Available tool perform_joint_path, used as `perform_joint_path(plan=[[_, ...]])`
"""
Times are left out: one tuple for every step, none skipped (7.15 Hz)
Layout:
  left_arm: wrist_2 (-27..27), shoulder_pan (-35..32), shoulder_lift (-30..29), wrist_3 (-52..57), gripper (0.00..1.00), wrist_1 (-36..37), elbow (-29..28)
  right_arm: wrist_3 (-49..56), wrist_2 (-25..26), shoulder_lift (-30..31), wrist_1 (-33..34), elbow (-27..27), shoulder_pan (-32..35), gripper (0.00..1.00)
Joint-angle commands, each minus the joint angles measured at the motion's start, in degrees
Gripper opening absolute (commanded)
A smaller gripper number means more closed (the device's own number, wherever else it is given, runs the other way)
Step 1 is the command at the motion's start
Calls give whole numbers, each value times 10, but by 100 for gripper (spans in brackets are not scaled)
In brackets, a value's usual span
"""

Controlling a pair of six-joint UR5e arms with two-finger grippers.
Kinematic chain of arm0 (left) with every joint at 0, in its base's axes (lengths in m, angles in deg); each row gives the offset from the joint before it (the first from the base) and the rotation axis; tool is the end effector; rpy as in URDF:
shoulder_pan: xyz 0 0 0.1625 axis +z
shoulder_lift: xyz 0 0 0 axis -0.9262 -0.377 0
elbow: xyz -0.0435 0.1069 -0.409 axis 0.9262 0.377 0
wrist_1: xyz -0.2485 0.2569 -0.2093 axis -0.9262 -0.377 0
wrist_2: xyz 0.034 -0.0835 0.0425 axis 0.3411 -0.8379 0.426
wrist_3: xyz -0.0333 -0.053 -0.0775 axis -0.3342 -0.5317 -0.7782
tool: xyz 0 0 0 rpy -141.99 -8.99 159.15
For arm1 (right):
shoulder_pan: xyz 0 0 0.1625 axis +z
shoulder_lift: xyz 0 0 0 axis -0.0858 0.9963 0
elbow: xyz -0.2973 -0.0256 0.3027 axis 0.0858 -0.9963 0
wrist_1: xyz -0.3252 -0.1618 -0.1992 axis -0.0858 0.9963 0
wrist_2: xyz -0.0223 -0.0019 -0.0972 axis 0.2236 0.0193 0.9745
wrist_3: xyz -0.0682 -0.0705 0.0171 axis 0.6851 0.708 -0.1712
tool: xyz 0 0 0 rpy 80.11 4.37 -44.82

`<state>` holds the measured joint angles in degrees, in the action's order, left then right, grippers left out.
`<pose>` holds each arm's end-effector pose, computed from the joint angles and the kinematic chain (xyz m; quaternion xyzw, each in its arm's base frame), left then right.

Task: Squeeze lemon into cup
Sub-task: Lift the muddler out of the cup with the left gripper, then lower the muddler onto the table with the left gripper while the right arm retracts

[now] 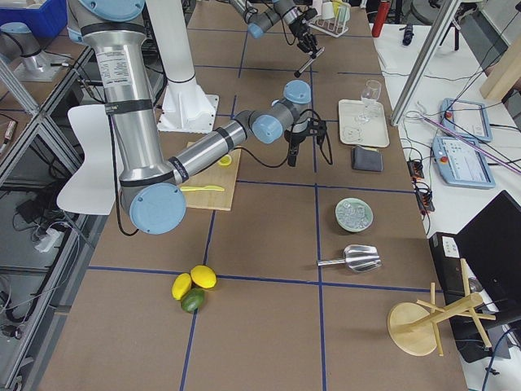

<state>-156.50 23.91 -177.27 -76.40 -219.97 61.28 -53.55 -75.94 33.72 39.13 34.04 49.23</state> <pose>0.3271 -0.4831 0.3357 0.3875 0.4553 0.0550 0.7997 -0.2584 -0.4861 0.3807 0.0031 -0.4252 0.0712 0.9023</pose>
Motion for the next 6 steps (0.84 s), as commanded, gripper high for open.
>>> perform_joint_path(plan=[[-110, -68, 40, -7, 0, 177, 54, 0, 1, 2, 0, -1, 0, 100], [-190, -114, 38, -7, 0, 271, 55, 0, 1, 2, 0, -1, 0, 100], [-247, -133, 54, -3, 0, 301, 47, 0, 0, 3, 0, -1, 1, 100], [-270, -136, 107, 3, 0, 294, 46, 2, 0, 4, 0, -2, 3, 100], [-277, -135, 114, 2, 0, 295, 28, 3, -6, 9, 0, -2, 18, 100], [-277, -130, 108, 4, 0, 295, -13, 28, -40, 22, 1, -1, 55, 100]])
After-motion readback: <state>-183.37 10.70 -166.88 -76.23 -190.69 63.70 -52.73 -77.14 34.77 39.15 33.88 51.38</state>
